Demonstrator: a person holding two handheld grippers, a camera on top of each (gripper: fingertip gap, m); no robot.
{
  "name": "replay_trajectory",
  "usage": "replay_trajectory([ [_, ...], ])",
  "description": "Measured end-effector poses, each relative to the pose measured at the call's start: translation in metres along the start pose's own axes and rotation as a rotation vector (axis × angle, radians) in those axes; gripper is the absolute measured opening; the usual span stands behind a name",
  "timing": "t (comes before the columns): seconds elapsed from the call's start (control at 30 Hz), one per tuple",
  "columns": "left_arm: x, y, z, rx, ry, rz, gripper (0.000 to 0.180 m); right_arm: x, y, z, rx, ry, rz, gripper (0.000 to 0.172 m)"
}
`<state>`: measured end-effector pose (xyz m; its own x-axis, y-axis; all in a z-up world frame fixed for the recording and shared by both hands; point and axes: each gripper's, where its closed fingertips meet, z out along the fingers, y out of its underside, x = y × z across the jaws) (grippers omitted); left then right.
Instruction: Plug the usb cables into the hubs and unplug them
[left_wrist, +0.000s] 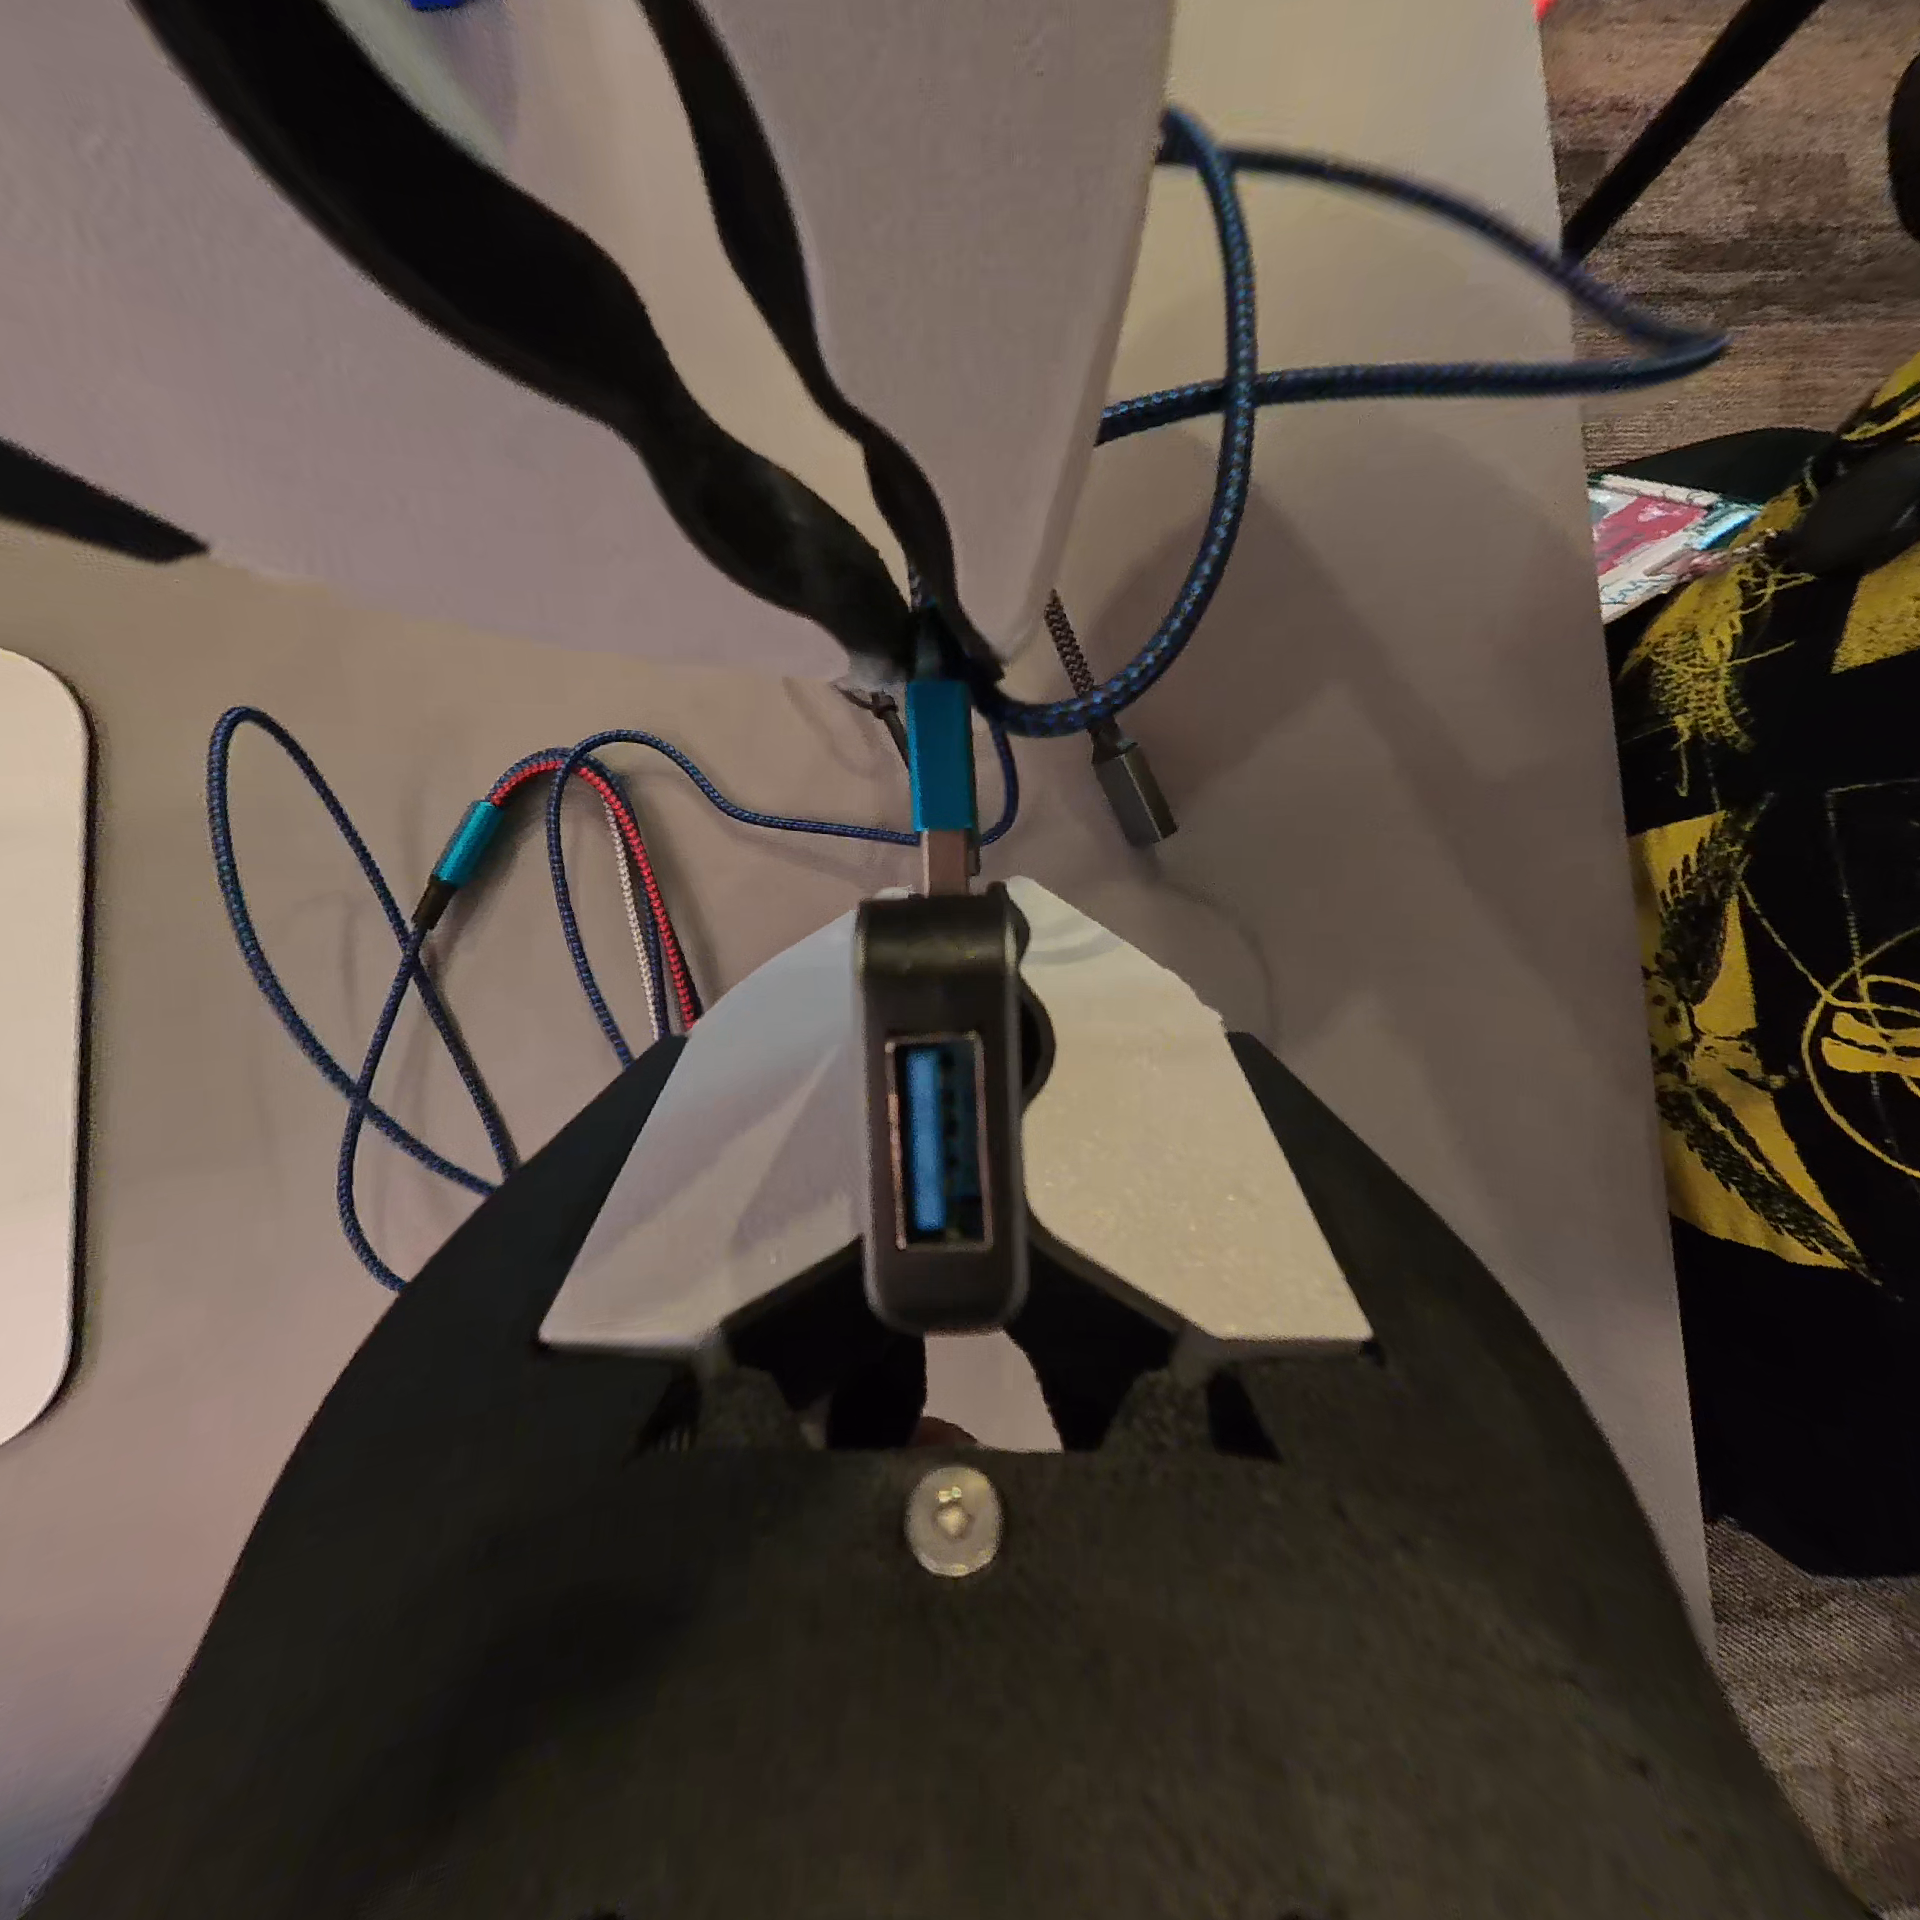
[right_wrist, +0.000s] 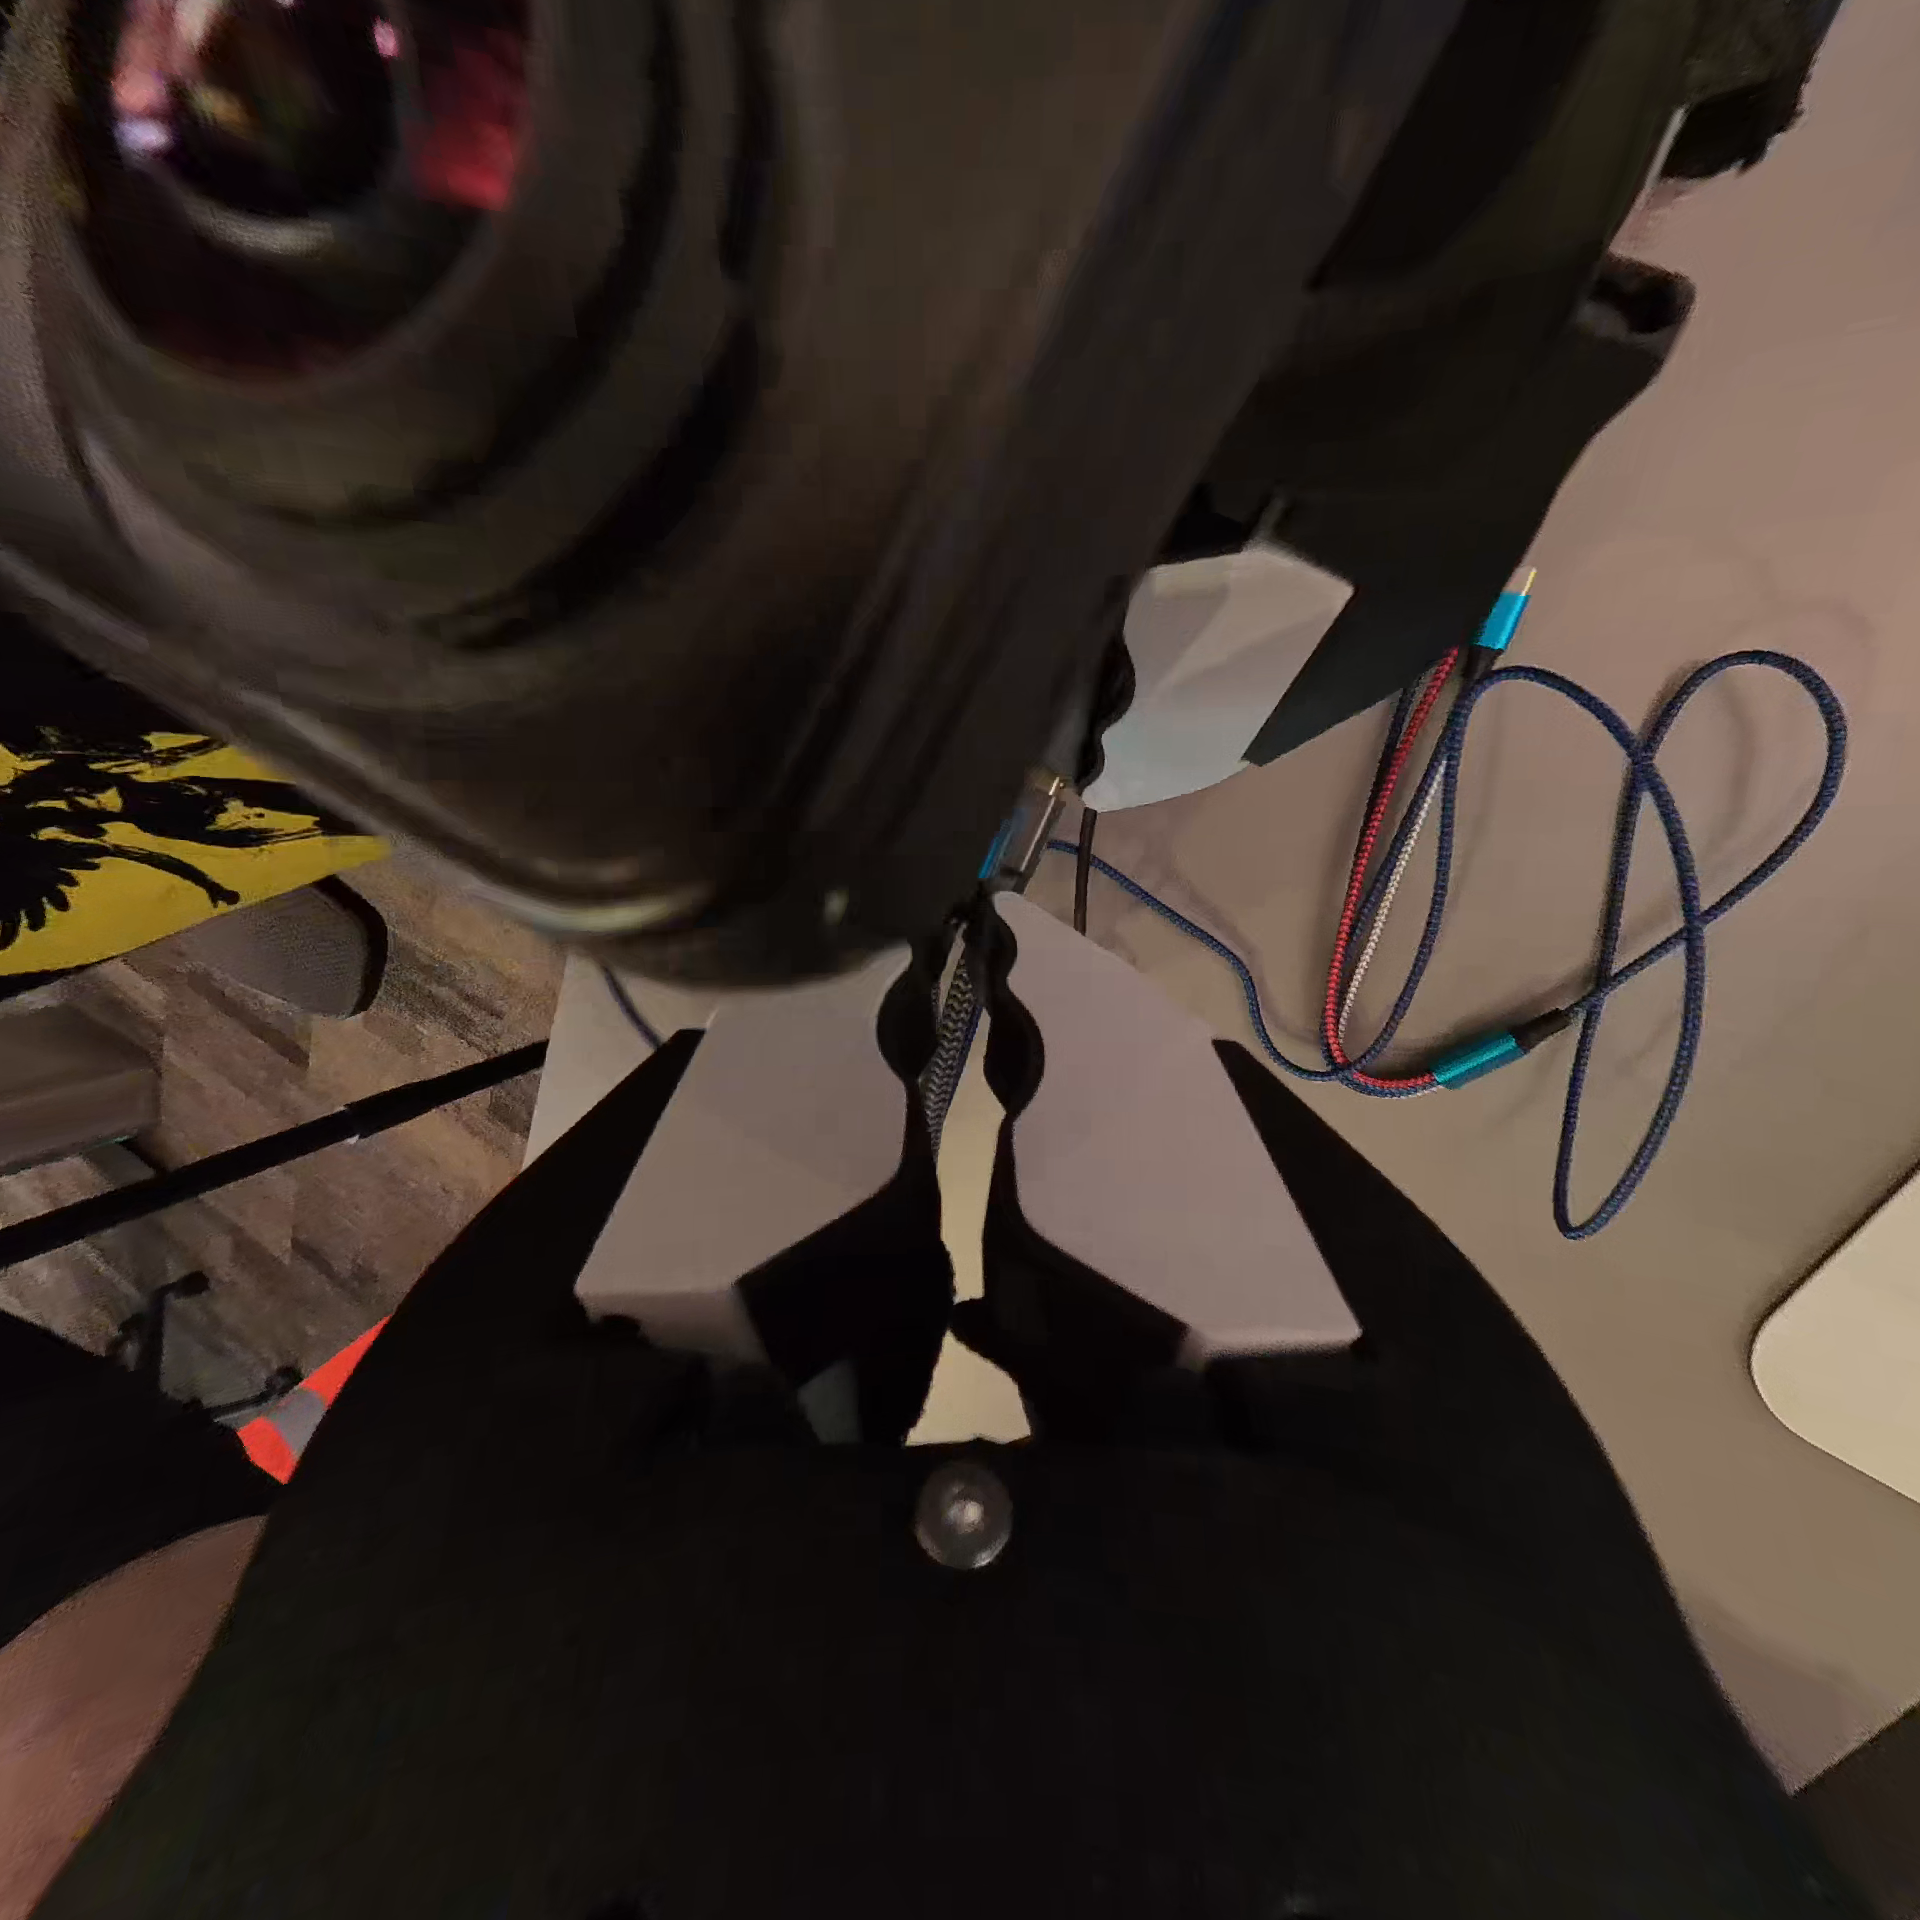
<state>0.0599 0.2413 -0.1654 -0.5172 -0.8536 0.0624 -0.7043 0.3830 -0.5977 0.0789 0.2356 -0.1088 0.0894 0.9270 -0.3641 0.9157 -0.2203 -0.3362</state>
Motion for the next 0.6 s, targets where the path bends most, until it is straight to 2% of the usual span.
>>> replay_trajectory([
  [0.03,-0.001,-0.001,-0.001,0.002,-0.005,-0.008,0.011,0.0,-0.001,-0.001,0.016,0.006,0.001,0.003],
  [0.17,-0.004,0.0,0.001,-0.011,-0.016,-0.048,0.011,0.005,0.001,-0.001,0.04,0.043,0.011,0.003],
  [0.6,-0.014,0.01,0.0,-0.087,-0.085,-0.039,0.012,0.017,-0.003,0.0,0.185,0.137,0.026,0.003],
])
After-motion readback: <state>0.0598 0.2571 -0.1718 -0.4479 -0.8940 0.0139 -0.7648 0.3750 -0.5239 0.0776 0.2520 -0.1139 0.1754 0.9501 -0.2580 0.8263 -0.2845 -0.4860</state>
